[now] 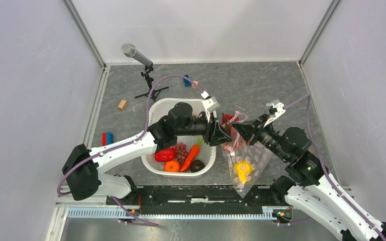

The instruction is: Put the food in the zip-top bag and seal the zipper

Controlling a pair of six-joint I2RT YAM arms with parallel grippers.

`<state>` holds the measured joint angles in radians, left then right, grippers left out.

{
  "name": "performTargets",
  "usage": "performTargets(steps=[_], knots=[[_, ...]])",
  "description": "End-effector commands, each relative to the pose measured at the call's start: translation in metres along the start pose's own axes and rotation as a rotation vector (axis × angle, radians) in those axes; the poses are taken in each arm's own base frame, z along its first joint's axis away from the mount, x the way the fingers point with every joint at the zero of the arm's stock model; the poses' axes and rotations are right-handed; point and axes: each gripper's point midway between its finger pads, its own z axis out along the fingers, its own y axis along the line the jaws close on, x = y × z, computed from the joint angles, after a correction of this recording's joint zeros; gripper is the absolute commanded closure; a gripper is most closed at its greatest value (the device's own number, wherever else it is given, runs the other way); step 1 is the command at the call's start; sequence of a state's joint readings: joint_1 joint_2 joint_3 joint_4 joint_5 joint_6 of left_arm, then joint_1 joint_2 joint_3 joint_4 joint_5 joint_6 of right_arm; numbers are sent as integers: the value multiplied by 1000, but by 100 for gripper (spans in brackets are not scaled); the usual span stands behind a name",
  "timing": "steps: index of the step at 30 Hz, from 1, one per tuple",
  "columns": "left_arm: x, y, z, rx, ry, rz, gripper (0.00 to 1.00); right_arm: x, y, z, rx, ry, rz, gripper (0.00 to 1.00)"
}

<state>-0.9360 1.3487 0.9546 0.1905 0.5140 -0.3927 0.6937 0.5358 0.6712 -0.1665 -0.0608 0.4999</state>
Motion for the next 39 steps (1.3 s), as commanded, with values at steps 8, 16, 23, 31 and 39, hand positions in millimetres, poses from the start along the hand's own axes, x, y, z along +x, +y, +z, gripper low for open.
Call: performTargets(steps=[8, 16, 23, 31, 39], knots=[[-56, -3, -65, -192, -199, 189, 1, -31, 14, -19, -52, -32, -228, 100], [-49, -7, -61, -140, -88, 265, 0, -45, 51, -35, -231, -46, -300, 100], [-61, -1, -53, -143, -157, 323, 0, -43, 63, -36, -301, -40, -296, 100], [-56, -3, -32, -73, -164, 219, 12, -42, 70, -34, -342, -48, -277, 100], [-63, -1, -28, -58, -210, 196, 37, -37, 70, -32, -352, -43, -263, 100]])
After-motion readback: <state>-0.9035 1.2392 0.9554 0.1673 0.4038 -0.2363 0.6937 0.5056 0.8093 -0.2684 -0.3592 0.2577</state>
